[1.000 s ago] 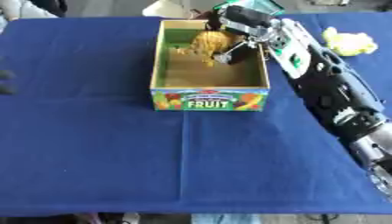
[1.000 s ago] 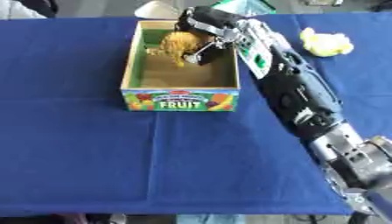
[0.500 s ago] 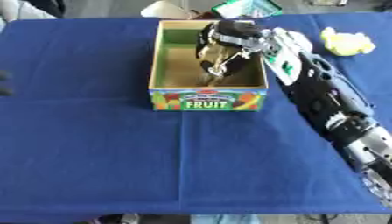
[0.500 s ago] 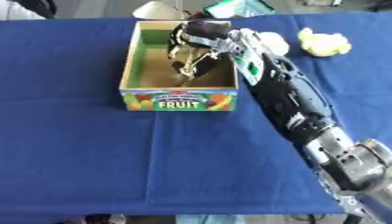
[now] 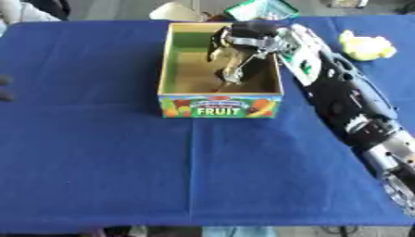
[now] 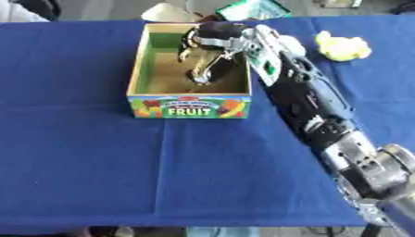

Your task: Pick up objects on the table and place them in the box.

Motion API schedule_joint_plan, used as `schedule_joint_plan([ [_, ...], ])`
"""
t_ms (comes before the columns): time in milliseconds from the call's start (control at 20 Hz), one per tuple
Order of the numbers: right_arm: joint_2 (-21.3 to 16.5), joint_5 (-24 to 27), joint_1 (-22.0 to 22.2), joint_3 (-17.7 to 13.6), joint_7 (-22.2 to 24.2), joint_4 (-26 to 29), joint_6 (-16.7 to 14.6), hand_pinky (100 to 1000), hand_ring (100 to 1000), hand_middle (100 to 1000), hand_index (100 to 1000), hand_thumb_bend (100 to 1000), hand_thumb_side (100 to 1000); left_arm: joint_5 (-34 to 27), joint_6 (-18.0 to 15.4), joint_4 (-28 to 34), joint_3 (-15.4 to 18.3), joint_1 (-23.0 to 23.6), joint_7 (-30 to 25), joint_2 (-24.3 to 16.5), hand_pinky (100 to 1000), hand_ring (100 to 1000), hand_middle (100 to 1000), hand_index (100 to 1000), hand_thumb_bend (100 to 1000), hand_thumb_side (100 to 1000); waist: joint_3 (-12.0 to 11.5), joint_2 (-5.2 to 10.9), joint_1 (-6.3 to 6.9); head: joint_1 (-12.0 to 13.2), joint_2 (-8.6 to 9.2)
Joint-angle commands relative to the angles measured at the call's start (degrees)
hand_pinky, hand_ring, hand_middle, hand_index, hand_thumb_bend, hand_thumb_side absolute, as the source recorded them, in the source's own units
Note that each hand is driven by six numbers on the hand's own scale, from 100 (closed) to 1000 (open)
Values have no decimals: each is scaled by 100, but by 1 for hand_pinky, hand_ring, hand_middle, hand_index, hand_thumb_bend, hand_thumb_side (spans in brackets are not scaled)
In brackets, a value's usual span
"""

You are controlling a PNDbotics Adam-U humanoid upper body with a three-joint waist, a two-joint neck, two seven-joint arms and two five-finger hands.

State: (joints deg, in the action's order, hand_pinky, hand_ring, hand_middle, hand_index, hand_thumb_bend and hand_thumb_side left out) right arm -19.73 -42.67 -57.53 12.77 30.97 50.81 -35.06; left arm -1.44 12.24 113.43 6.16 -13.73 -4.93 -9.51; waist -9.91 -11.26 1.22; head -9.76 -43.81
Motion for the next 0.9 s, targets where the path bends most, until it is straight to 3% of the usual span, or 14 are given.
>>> schedule_joint_plan([
  [50,-78,5,3,76,631,-155,-354,798,779,714,777,546,288,1,-6,107,2,-79,-23,-39,542,624,655,776,330,607,-14,52,-8,-5,-17],
  [450,-444,314,-61,69,1260,45,-421,862,883,849,879,611,299,16,5,115,26,-62,-16,-55,543,624,655,775,331,608,43,60,-41,48,-17],
  [900,-758,895,-63,19,1942,386,-316,880,907,877,910,667,271,28,7,116,44,-47,-1,-74,543,623,654,775,332,607,103,67,-55,87,-21],
])
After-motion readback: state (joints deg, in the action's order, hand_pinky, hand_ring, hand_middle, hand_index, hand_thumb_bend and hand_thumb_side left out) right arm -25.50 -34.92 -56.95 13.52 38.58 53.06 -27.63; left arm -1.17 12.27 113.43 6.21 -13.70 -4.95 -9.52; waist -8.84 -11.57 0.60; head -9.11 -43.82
